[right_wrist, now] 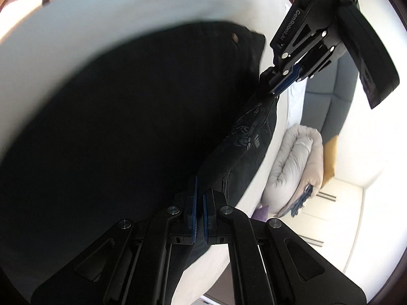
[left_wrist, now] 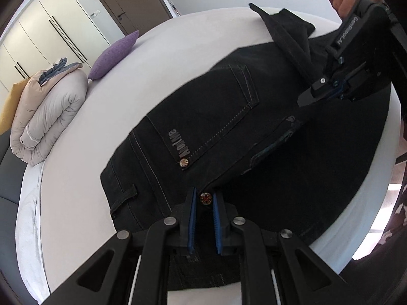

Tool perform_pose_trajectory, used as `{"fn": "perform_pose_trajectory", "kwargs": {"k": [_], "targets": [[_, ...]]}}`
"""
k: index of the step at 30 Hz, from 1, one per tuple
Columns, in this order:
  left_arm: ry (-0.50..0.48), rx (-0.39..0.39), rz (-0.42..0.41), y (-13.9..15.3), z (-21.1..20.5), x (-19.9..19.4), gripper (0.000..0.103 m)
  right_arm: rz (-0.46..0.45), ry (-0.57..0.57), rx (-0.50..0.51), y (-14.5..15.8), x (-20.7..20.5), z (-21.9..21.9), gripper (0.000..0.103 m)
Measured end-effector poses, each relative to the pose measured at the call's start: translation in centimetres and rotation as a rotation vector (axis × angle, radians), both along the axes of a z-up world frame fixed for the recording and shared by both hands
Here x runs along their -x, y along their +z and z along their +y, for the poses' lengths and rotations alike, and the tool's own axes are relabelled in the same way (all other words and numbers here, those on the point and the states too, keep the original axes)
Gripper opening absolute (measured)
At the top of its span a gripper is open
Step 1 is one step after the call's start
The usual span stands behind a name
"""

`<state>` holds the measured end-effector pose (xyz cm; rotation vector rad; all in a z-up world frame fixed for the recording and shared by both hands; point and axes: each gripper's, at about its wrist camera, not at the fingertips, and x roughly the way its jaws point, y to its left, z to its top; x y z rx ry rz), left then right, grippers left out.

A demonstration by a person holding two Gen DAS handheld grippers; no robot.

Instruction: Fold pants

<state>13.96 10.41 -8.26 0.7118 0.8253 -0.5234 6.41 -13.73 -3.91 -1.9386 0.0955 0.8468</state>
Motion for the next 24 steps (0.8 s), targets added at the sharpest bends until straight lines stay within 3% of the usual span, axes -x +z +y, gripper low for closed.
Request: {"fn": "perform_pose_trajectory", "kwargs": {"k": [7, 14, 24], "targets": [[-0.019, -0.038, 0.006, -1.5, 0.2, 3.4, 0.013, 0.014, 0.012, 0.028, 0.1, 3.1, 0.7, 0.002], [-0.038, -0.027, 0.029, -1.6, 1.4, 5.4, 0.013, 0.020, 0.004, 0.022, -0.1, 6.4, -4.0, 0.002], [-0.056, -0.007, 0.040, -1.3, 2.6, 6.1, 0.013, 0.010, -0.009, 0.029, -0.3, 9.7, -3.1, 0.002]]}}
